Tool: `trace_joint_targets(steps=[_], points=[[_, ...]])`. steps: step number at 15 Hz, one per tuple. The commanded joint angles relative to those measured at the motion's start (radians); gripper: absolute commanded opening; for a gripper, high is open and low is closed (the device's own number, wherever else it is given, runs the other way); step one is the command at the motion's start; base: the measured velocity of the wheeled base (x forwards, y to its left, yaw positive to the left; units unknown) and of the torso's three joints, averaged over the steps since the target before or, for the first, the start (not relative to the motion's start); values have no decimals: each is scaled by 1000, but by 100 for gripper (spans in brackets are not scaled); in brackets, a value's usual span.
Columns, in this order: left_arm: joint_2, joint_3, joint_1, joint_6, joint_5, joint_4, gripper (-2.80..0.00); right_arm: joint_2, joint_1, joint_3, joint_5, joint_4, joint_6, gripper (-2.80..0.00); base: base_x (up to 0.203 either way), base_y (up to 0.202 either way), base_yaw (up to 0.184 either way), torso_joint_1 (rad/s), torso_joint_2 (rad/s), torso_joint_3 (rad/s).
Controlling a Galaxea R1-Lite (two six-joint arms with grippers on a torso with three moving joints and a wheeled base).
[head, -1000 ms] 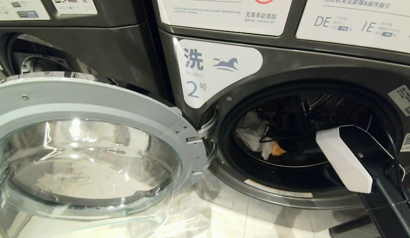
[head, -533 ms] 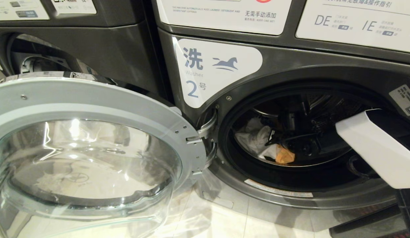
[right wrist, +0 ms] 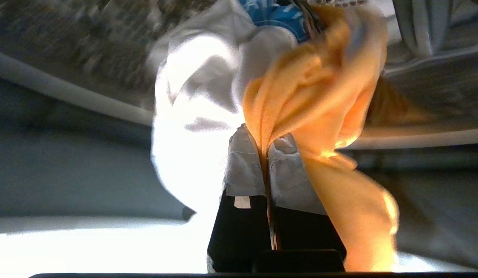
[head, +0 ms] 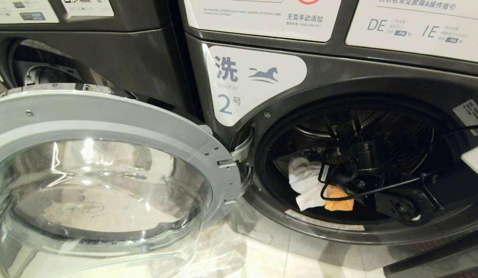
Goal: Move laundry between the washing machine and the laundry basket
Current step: Pick a cloth and place it into the basket
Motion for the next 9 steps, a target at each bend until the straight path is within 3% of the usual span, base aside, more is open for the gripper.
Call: trace_joint_targets(steps=[1,5,9], points=[[-1,0,0,0,0,-1,-280,-135,27,88,-3,-9,1,-280,0,0,0,0,0,0],[-1,0,0,0,0,0,-280,-308,57,277,-2,-13,-26,-280,0,0,0,0,0,0],[-1,0,0,0,0,0,-280,-503,101,447,13,-15,-110,-280,0,0,0,0,0,0]])
